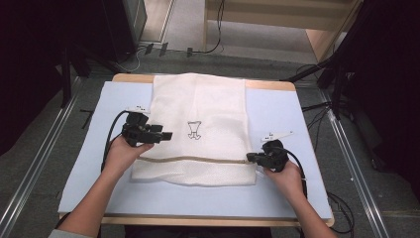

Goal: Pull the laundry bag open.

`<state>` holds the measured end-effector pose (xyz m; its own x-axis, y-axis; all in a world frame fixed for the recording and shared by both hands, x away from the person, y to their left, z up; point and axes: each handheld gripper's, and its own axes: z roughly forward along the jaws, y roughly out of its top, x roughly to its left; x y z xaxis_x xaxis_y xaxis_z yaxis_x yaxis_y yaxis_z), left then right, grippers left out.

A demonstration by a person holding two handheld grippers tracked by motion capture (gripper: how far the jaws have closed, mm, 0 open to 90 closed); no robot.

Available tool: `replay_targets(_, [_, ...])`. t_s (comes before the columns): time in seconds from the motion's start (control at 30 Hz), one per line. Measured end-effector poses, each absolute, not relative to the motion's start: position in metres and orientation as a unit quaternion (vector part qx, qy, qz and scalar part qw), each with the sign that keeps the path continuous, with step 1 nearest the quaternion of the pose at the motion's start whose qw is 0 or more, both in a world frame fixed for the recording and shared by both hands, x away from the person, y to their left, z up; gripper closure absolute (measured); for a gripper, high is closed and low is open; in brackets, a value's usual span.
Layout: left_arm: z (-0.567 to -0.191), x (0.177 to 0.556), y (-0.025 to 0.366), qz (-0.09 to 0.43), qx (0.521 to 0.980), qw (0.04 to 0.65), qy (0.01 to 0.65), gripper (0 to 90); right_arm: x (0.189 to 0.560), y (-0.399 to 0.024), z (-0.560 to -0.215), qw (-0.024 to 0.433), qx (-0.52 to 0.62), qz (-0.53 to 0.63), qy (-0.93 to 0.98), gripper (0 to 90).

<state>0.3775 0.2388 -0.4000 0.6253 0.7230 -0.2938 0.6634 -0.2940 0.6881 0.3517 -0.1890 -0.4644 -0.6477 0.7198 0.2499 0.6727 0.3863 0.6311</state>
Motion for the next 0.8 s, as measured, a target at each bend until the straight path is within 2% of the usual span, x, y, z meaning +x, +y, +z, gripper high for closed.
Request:
replay_targets(0.4, [-0.400,0.376,0.210,0.026,0.821,0.410,0.398,41.0,0.344,-0.179,-0.462,0.028,0.404,0.372,0.835,89.7])
replay_targets(0.8, [-0.402,0.372,0.173,0.010,0.835,0.411,0.365,43.2,0.342,-0.188,-0.464,0.050,0.412,0.360,0.835,88.8])
